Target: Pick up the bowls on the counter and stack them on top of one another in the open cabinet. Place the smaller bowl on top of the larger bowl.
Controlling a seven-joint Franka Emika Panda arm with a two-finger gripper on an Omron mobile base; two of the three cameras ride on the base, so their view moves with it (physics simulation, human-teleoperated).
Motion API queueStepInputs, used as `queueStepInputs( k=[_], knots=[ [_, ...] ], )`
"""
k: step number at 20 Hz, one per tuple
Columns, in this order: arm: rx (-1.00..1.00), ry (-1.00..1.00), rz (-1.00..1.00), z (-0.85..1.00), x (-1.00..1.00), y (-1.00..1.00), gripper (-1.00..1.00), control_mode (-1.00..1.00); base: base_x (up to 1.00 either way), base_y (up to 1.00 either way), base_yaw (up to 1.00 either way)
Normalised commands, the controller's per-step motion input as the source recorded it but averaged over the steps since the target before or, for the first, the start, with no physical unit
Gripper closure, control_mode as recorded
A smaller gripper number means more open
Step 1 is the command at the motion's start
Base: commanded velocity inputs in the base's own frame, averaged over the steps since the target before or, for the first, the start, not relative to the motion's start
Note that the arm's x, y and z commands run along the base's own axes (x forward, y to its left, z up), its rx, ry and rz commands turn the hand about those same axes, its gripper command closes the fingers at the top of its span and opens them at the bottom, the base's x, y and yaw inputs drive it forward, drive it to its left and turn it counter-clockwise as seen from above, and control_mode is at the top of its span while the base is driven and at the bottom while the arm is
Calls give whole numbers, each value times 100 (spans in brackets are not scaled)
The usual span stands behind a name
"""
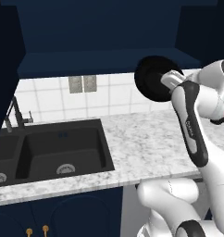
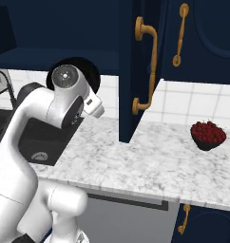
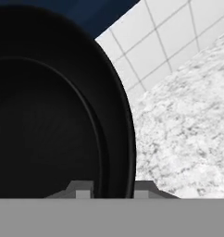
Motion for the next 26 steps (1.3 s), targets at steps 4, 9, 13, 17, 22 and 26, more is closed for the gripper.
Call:
queueStepInputs(
  k=[4,9,13,17,22,26],
  knots=[
    [7,-2,0,83,48,-2,100,-100,0,0,0],
    [0,0,0,19,100,0,100,-100,0,0,0],
    [0,0,-3,16,100,0,100,-100,0,0,0],
    [0,-1,-7,0,100,9,100,-100,0,0,0],
    [-2,0,-10,1,76,13,-100,-100,0,0,0],
    [0,-4,0,0,-4,0,-100,-100,0,0,0]
  ],
)
